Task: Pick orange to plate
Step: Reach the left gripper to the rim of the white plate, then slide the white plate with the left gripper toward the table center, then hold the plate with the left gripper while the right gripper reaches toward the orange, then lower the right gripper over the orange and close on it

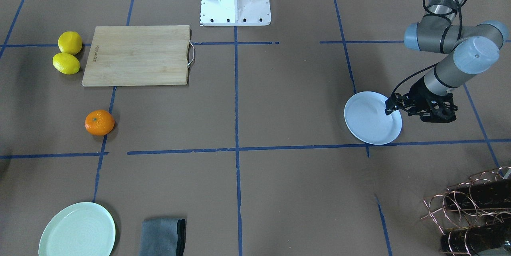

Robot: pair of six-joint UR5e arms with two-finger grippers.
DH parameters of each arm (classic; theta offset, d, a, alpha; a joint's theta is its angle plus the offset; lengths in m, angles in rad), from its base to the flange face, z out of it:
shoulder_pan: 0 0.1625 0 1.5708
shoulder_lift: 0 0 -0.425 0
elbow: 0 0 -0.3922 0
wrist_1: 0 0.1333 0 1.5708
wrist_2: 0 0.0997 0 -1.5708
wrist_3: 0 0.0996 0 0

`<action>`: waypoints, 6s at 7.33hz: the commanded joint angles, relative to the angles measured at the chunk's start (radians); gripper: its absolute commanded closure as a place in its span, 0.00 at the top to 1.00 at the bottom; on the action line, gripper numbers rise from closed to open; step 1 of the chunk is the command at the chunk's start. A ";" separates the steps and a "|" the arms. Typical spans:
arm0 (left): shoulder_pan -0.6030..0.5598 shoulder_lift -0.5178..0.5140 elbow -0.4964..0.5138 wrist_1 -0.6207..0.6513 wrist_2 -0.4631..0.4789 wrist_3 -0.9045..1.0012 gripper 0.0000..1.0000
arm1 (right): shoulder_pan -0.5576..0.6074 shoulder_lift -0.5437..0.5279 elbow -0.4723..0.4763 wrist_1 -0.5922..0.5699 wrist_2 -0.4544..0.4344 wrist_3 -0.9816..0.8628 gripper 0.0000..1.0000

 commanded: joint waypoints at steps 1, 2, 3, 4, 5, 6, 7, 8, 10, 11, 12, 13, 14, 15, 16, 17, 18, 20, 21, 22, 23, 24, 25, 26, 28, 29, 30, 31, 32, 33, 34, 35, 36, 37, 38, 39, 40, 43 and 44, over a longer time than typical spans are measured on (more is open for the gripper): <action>0.009 -0.015 0.011 0.002 0.002 -0.001 0.36 | -0.003 0.000 0.000 0.000 0.000 0.000 1.00; 0.009 -0.030 0.013 0.001 -0.002 -0.001 0.00 | -0.003 0.002 0.000 0.000 0.000 0.000 1.00; 0.009 -0.030 0.013 0.002 -0.002 -0.006 0.00 | -0.003 0.002 -0.001 0.000 0.000 0.002 1.00; 0.009 -0.032 -0.028 0.007 -0.011 -0.026 0.00 | -0.003 0.002 -0.002 0.000 0.003 0.003 1.00; 0.009 -0.059 -0.080 0.012 -0.049 -0.120 0.00 | -0.003 0.002 -0.002 -0.002 0.016 0.005 1.00; 0.011 -0.152 -0.082 0.009 -0.096 -0.300 0.00 | -0.003 0.002 0.000 0.000 0.029 0.005 1.00; 0.044 -0.250 -0.084 0.006 -0.098 -0.454 0.00 | -0.003 0.002 0.000 0.000 0.030 0.005 1.00; 0.160 -0.321 -0.082 0.004 -0.083 -0.583 0.00 | -0.003 0.002 0.000 0.000 0.030 0.005 1.00; 0.323 -0.450 -0.024 0.006 0.087 -0.714 0.00 | -0.003 0.003 -0.003 -0.002 0.030 0.005 1.00; 0.369 -0.467 0.016 -0.004 0.166 -0.713 0.00 | -0.003 0.003 -0.005 -0.002 0.039 0.005 1.00; 0.374 -0.475 0.036 -0.002 0.191 -0.712 0.00 | -0.004 0.003 -0.006 0.000 0.073 0.005 1.00; 0.382 -0.472 0.040 -0.004 0.193 -0.710 0.00 | -0.003 0.003 -0.006 0.000 0.078 0.005 1.00; 0.382 -0.469 0.037 -0.002 0.193 -0.708 0.00 | -0.004 0.003 -0.006 -0.002 0.076 0.005 1.00; 0.381 -0.465 0.031 0.002 0.193 -0.707 0.00 | -0.004 0.006 -0.006 0.000 0.076 0.005 1.00; 0.378 -0.451 0.021 0.003 0.193 -0.707 0.45 | -0.010 0.009 -0.006 0.000 0.076 0.005 1.00; 0.378 -0.443 -0.002 0.003 0.196 -0.708 0.55 | -0.020 0.014 -0.006 0.000 0.075 0.006 1.00; 0.376 -0.434 -0.030 0.003 0.196 -0.713 0.60 | -0.039 0.034 -0.003 0.000 0.075 0.023 1.00; 0.374 -0.423 -0.067 0.004 0.198 -0.716 0.62 | -0.148 0.069 0.008 0.125 0.060 0.266 1.00; 0.374 -0.422 -0.067 0.004 0.196 -0.716 0.62 | -0.224 0.068 0.008 0.302 -0.013 0.480 1.00; 0.374 -0.422 -0.067 0.003 0.198 -0.716 0.62 | -0.333 0.069 0.006 0.448 -0.131 0.708 1.00; 0.376 -0.420 -0.067 0.003 0.198 -0.716 0.62 | -0.399 0.068 0.008 0.537 -0.243 0.867 1.00; 0.376 -0.416 -0.067 0.003 0.198 -0.716 0.62 | -0.441 0.072 0.009 0.549 -0.287 0.940 1.00; 0.376 -0.417 -0.067 0.003 0.198 -0.716 0.62 | -0.448 0.074 0.009 0.564 -0.308 0.957 1.00; 0.376 -0.417 -0.067 0.003 0.198 -0.716 0.62 | -0.487 0.093 0.000 0.564 -0.357 0.985 1.00; 0.376 -0.415 -0.067 0.003 0.198 -0.716 0.63 | -0.526 0.097 0.005 0.564 -0.422 0.990 1.00; 0.376 -0.415 -0.067 0.003 0.198 -0.716 0.63 | -0.544 0.094 -0.003 0.563 -0.447 0.990 1.00; 0.377 -0.414 -0.067 0.003 0.198 -0.716 0.63 | -0.558 0.094 -0.008 0.563 -0.473 0.990 1.00; 0.376 -0.414 -0.067 0.003 0.198 -0.716 0.64 | -0.561 0.087 -0.009 0.561 -0.473 0.990 1.00; 0.377 -0.408 -0.067 0.003 0.198 -0.716 0.64 | -0.570 0.089 -0.015 0.561 -0.474 0.990 1.00; 0.377 -0.406 -0.071 0.003 0.199 -0.716 0.64 | -0.572 0.090 -0.017 0.558 -0.473 0.990 1.00; 0.378 -0.406 -0.073 0.003 0.199 -0.716 0.65 | -0.581 0.098 -0.027 0.554 -0.473 0.990 1.00; 0.378 -0.406 -0.075 0.003 0.199 -0.716 0.65 | -0.583 0.100 -0.037 0.554 -0.474 0.988 1.00; 0.378 -0.406 -0.073 0.003 0.199 -0.716 0.65 | -0.583 0.101 -0.043 0.554 -0.488 0.988 1.00; 0.378 -0.406 -0.073 0.003 0.198 -0.715 0.65 | -0.590 0.101 -0.046 0.554 -0.503 0.987 1.00; 0.376 -0.406 -0.073 0.003 0.198 -0.716 0.65 | -0.592 0.103 -0.051 0.554 -0.505 0.985 1.00; 0.377 -0.406 -0.075 0.003 0.199 -0.716 0.65 | -0.596 0.109 -0.061 0.558 -0.505 0.980 1.00; 0.376 -0.406 -0.075 0.003 0.199 -0.716 0.65 | -0.596 0.115 -0.066 0.555 -0.505 0.980 1.00; 0.376 -0.406 -0.082 0.003 0.198 -0.716 0.65 | -0.598 0.118 -0.068 0.561 -0.505 0.979 0.20; 0.374 -0.403 -0.105 0.004 0.198 -0.716 0.65 | -0.600 0.124 -0.026 0.552 -0.501 0.989 0.00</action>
